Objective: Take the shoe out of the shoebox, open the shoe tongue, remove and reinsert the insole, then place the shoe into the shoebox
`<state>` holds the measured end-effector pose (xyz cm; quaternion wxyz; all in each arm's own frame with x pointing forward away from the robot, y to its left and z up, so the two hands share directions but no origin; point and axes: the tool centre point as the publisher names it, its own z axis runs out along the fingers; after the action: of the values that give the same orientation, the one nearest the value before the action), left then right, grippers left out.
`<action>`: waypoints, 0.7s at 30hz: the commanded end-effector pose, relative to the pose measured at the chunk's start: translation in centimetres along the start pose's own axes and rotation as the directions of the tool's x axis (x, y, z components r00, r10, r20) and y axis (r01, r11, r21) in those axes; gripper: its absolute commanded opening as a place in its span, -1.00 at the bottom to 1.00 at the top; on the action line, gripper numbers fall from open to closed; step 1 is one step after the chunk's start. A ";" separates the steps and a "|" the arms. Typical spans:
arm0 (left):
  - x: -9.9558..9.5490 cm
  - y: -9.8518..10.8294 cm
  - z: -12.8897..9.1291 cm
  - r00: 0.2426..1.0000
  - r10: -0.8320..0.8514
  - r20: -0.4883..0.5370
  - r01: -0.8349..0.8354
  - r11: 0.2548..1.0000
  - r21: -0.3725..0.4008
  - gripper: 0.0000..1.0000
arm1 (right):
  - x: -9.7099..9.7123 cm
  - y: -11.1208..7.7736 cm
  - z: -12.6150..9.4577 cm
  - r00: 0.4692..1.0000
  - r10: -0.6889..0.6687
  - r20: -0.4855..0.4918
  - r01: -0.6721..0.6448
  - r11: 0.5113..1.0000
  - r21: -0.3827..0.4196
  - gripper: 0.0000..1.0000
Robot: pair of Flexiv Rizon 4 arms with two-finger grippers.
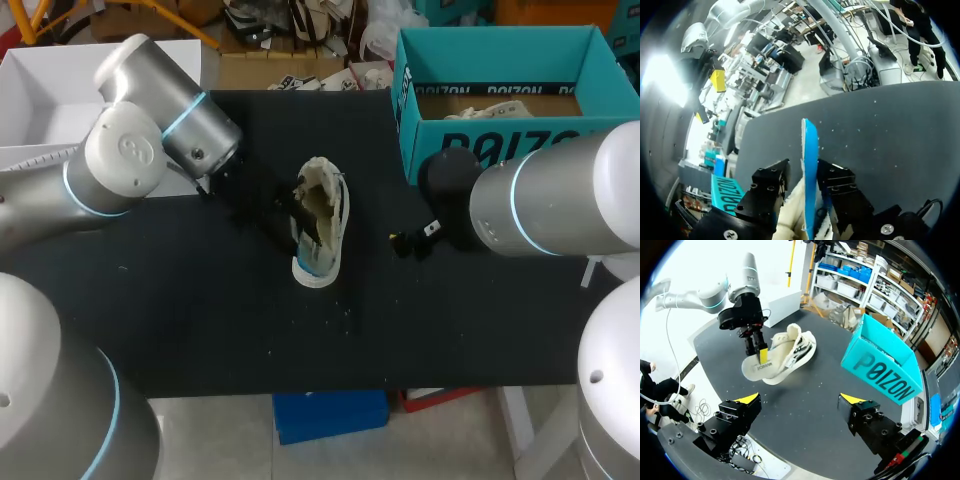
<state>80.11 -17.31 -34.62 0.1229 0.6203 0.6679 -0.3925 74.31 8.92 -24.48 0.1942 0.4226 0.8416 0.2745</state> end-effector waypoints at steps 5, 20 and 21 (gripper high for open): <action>0.1 0.4 0.2 1.000 0.000 0.013 0.000 1.000 -0.005 -1.00 | 0.2 0.0 0.1 1.000 0.001 0.003 -0.001 1.000 0.001 1.00; 0.2 4.1 0.6 0.997 -0.023 0.077 0.026 0.999 -0.035 -1.00 | 0.2 0.0 0.1 1.000 0.001 0.003 -0.001 1.000 0.001 1.00; 0.2 4.3 0.6 0.997 -0.026 0.079 0.029 0.999 -0.036 -1.00 | 0.2 0.0 0.1 1.000 0.001 0.003 -0.001 1.000 0.001 1.00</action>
<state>83.35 -17.51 -36.08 0.1548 0.5927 0.6799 -0.4032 74.31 8.92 -24.48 0.1942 0.4226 0.8416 0.2745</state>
